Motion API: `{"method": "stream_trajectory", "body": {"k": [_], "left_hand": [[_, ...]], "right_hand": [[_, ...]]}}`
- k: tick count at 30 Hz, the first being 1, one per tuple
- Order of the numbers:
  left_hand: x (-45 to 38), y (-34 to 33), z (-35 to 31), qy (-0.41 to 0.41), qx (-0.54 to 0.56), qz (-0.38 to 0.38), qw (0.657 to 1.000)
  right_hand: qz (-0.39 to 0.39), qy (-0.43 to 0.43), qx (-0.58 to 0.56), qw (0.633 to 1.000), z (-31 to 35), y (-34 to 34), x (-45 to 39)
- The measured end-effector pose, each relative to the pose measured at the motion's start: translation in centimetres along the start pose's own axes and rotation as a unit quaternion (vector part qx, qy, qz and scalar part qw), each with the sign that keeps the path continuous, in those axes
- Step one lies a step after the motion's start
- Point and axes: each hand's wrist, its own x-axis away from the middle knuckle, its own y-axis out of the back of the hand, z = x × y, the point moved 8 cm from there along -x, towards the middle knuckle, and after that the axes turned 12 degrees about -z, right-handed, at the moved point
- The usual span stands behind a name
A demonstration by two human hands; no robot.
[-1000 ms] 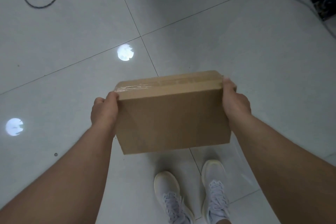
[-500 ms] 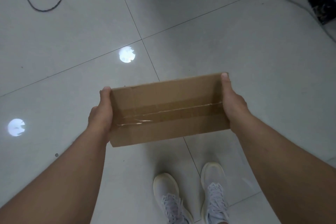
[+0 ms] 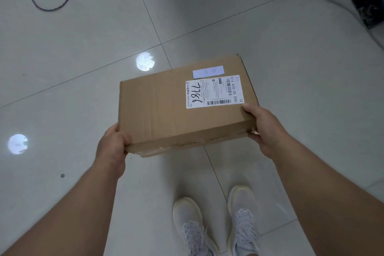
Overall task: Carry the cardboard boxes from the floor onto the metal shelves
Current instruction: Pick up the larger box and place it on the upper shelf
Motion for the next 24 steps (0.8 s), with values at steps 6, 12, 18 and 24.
{"method": "stream_trajectory", "body": {"k": [6, 12, 18, 24], "left_hand": [[0.4, -0.3, 0.3, 0.002, 0.048, 0.006, 0.999], [1.3, -0.5, -0.3, -0.015, 0.089, -0.024, 0.996], [1.8, -0.8, -1.5, -0.028, 0.098, -0.024, 0.995], [1.1, -1.6, -0.1, -0.020, 0.079, -0.042, 0.996]], "right_hand": [[-0.025, 0.009, -0.040, 0.999, -0.9, 0.2, -0.8], [-0.045, 0.025, -0.054, 0.997, -0.9, 0.3, -0.8], [-0.054, 0.043, -0.068, 0.995, -0.4, 0.5, -1.1], [-0.055, 0.033, -0.090, 0.994, -0.9, -0.2, -2.8]]}}
